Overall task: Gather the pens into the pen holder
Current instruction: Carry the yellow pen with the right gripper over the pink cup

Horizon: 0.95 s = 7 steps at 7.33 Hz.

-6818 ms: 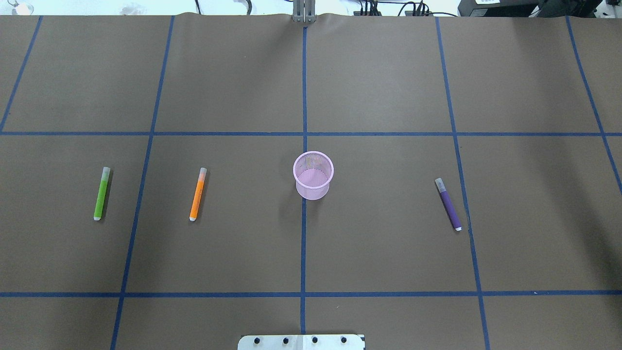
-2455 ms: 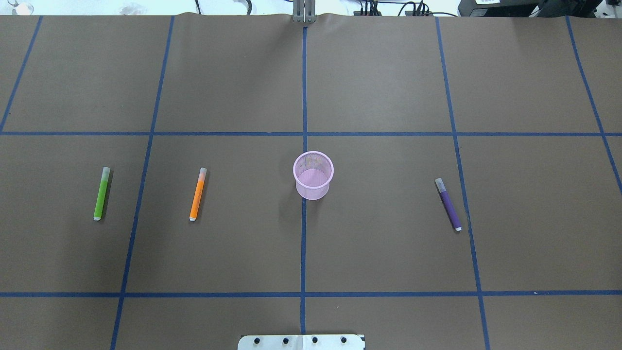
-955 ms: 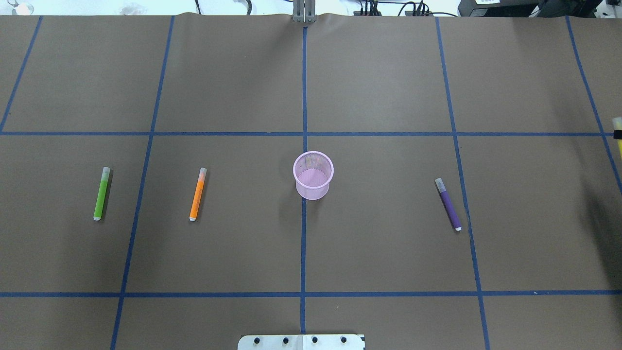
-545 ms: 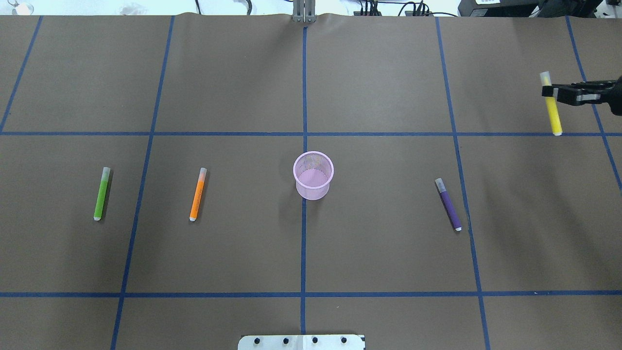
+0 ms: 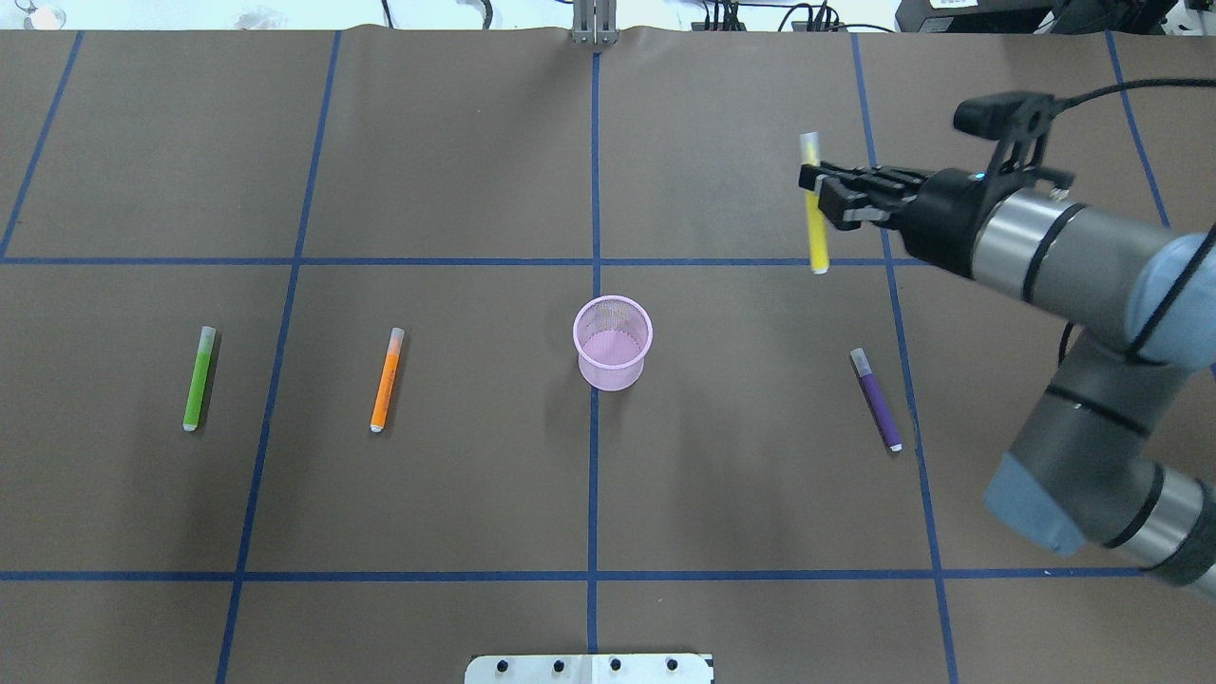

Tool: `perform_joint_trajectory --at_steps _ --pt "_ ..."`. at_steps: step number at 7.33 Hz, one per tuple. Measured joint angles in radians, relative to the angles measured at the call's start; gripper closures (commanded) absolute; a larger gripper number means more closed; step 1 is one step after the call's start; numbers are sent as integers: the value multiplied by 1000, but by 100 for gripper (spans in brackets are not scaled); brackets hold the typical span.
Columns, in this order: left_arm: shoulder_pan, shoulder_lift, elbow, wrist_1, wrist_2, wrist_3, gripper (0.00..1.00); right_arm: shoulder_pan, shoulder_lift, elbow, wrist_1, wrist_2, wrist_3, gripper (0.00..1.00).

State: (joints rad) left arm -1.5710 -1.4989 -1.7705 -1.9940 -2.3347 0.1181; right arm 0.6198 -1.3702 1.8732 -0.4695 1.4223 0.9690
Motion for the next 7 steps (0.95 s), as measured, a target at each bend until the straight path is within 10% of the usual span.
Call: perform_joint_trajectory --at_steps 4,7 --pt "0 -4 0 0 -1 0 0 -280 238 -151 -103 -481 -76 100" --pt "0 -4 -1 0 -2 0 0 -299 324 -247 -124 -560 -80 100"
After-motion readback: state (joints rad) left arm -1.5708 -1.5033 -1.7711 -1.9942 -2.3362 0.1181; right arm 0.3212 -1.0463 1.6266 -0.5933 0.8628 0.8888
